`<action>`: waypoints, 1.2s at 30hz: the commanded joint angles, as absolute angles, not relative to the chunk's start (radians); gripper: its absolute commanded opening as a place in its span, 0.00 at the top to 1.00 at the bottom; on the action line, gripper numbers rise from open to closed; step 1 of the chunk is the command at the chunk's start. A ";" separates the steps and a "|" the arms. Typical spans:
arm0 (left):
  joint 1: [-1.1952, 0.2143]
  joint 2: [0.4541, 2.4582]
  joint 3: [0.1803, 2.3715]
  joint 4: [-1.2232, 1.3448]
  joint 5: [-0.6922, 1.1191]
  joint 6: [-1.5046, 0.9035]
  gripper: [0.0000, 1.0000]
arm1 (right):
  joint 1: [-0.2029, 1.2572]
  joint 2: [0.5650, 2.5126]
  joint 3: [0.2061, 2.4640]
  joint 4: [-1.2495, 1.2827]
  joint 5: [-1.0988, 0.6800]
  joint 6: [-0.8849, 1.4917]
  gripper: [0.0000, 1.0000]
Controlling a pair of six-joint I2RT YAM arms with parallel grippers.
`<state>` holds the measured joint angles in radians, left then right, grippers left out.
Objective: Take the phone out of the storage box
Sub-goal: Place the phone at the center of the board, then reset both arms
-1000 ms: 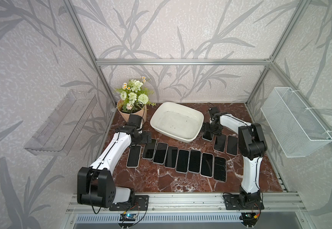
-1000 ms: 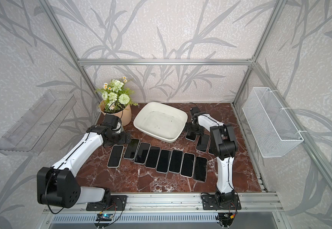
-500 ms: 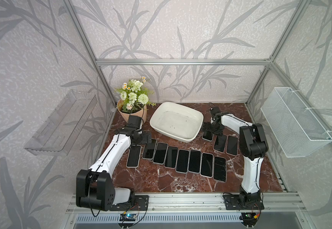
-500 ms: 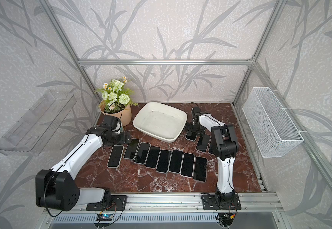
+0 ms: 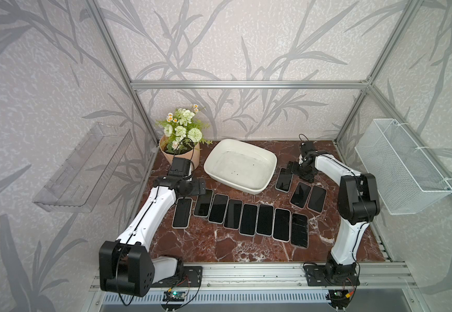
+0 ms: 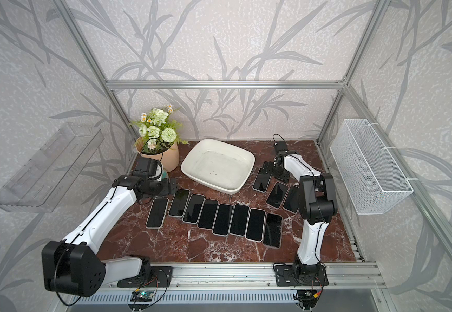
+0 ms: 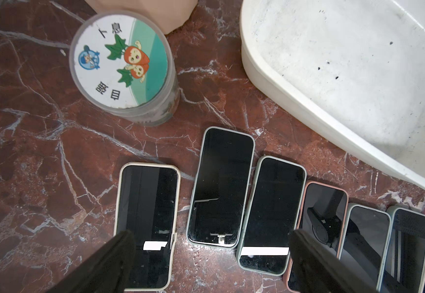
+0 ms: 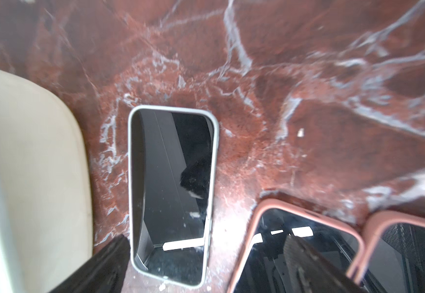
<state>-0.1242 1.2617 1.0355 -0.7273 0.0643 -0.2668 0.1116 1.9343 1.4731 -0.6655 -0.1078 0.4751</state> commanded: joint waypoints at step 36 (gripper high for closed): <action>-0.122 0.722 0.602 -0.191 -0.020 -0.166 0.00 | -0.048 1.011 0.416 0.459 0.142 0.236 0.01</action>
<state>-0.1242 0.7517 0.6334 -0.2237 0.0170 -0.2180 -0.0372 1.0149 0.4465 0.3283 0.0597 0.2489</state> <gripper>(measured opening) 0.996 0.990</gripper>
